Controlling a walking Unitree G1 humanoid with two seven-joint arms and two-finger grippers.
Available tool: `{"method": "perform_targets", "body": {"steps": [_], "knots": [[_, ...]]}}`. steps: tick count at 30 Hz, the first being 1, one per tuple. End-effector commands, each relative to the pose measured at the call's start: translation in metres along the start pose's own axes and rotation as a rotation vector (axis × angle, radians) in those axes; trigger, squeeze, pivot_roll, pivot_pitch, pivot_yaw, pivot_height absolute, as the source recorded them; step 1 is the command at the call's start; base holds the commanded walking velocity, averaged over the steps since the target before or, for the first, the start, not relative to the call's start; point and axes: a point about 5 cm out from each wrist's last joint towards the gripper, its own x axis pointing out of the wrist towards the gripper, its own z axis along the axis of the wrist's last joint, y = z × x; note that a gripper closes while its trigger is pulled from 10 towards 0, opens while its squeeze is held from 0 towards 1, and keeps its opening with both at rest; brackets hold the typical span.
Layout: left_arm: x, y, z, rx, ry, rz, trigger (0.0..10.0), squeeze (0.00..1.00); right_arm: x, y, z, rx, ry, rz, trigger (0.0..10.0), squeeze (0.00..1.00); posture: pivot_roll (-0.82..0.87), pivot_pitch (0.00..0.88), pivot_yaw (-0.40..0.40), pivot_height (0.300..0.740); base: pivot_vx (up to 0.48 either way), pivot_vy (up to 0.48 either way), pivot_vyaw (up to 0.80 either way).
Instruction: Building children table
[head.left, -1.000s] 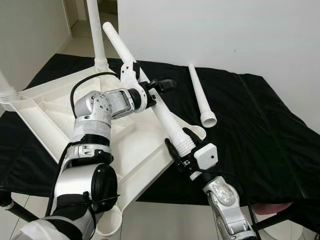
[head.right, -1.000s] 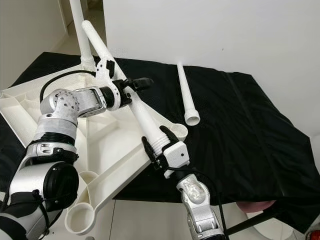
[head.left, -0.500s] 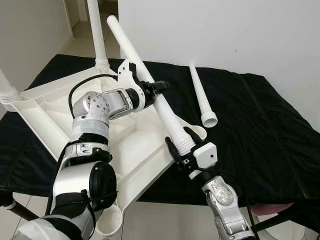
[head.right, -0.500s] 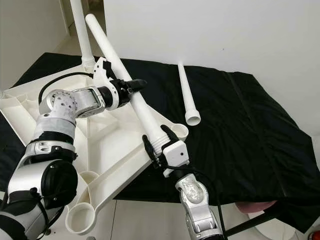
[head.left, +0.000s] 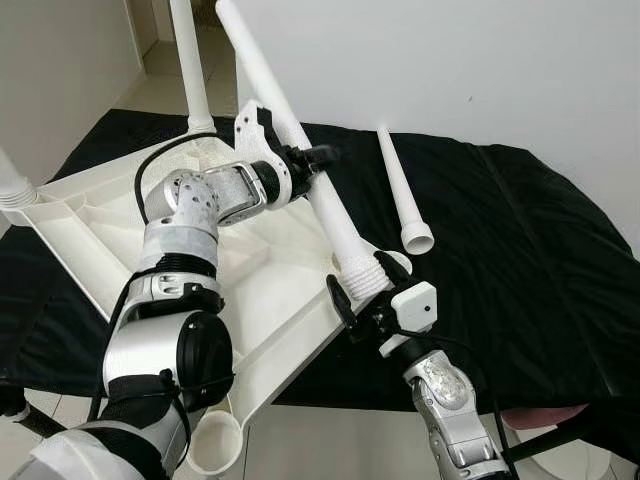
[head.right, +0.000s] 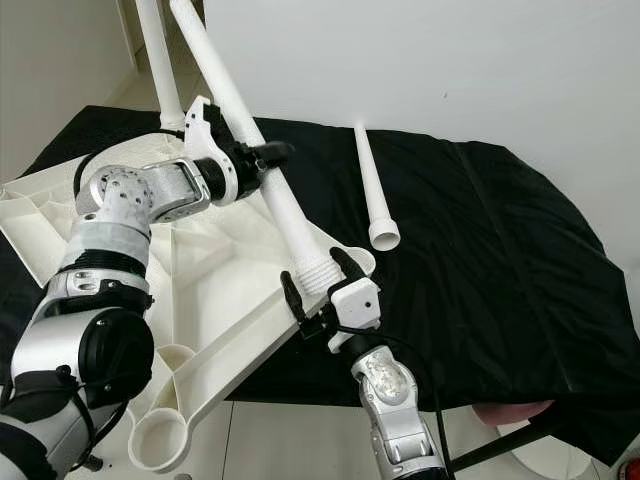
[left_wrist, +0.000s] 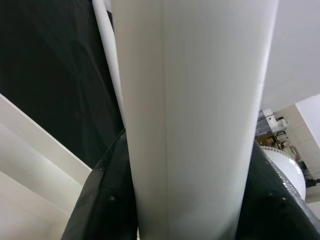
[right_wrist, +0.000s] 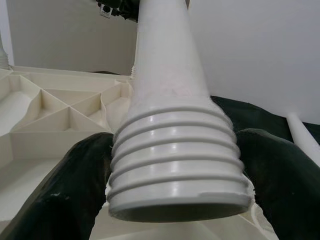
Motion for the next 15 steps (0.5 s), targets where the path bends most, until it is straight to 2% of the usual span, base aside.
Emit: {"method": "perform_targets", "body": {"steps": [1, 4, 7, 10, 11, 15], "knots": [[0.002, -0.01, 0.006, 0.038, -0.018, -0.045, 10.0, 0.0, 0.001, -0.008, 0.001, 0.004, 0.003, -0.031, 10.0, 1.0, -0.04, 0.0, -0.035, 0.74, 0.0, 0.0, 0.0], [0.002, -0.013, 0.008, 0.067, -0.032, -0.048, 10.0, 0.0, 0.003, -0.012, 0.002, 0.007, 0.004, -0.044, 10.0, 1.0, -0.04, 0.0, -0.038, 0.74, 0.0, 0.0, 0.0], [0.0, -0.022, 0.015, 0.174, -0.107, -0.067, 10.0, 0.0, 0.009, -0.023, -0.001, -0.064, 0.062, -0.108, 10.0, 1.0, -0.04, 0.0, -0.047, 0.74, 0.0, 0.0, 0.0], [0.0, -0.023, 0.016, 0.195, -0.119, -0.067, 10.0, 0.0, 0.009, -0.025, -0.002, -0.087, 0.083, -0.123, 10.0, 1.0, -0.04, 0.0, -0.047, 0.74, 0.0, 0.0, 0.0], [0.0, -0.022, 0.017, 0.228, -0.141, -0.052, 10.0, 0.0, 0.011, -0.027, -0.005, -0.098, 0.116, -0.136, 10.0, 0.0, -0.04, 0.0, -0.052, 0.74, 0.0, 0.0, 0.0], [-0.001, -0.022, 0.022, 0.28, -0.191, -0.019, 10.0, 0.0, 0.014, -0.031, -0.009, -0.089, 0.161, -0.159, 10.0, 0.0, -0.03, 0.0, -0.063, 0.74, 0.0, 0.0, 0.0]]}}
